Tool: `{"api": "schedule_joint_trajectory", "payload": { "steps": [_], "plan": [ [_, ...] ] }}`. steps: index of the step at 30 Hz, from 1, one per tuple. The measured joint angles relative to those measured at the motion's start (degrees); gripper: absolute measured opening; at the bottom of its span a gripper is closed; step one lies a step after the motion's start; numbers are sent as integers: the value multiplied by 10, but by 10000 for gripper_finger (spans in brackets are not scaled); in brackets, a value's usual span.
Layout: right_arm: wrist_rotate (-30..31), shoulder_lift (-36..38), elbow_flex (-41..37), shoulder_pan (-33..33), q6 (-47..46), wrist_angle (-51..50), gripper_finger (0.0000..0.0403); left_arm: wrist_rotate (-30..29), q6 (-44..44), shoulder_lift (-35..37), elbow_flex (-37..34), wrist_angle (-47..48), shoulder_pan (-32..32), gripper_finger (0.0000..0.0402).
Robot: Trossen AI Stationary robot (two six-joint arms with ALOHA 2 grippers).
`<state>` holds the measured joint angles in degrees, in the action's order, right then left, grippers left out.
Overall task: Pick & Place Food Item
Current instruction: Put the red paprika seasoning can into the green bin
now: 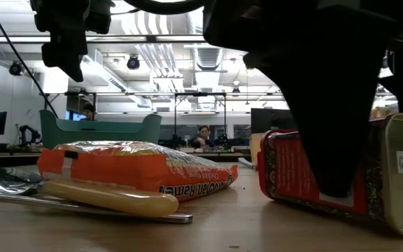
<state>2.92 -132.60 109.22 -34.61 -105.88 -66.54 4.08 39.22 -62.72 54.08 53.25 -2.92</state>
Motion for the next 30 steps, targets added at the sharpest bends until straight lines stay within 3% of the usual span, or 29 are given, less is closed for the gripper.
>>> {"api": "schedule_joint_trajectory", "payload": {
  "steps": [5, 13, 30],
  "plan": [
    [0, 0, -1, 0, 9, 1, 277, 0, -1, 0, 0, 0, 0, 326],
    [9, 0, 26, 0, 60, -5, 277, 12, -10, 0, 0, -3, 0, 326],
    [221, 1, 182, 8, 273, -71, 277, 162, 81, -1, 0, -163, -7, 326]
  ]
}}
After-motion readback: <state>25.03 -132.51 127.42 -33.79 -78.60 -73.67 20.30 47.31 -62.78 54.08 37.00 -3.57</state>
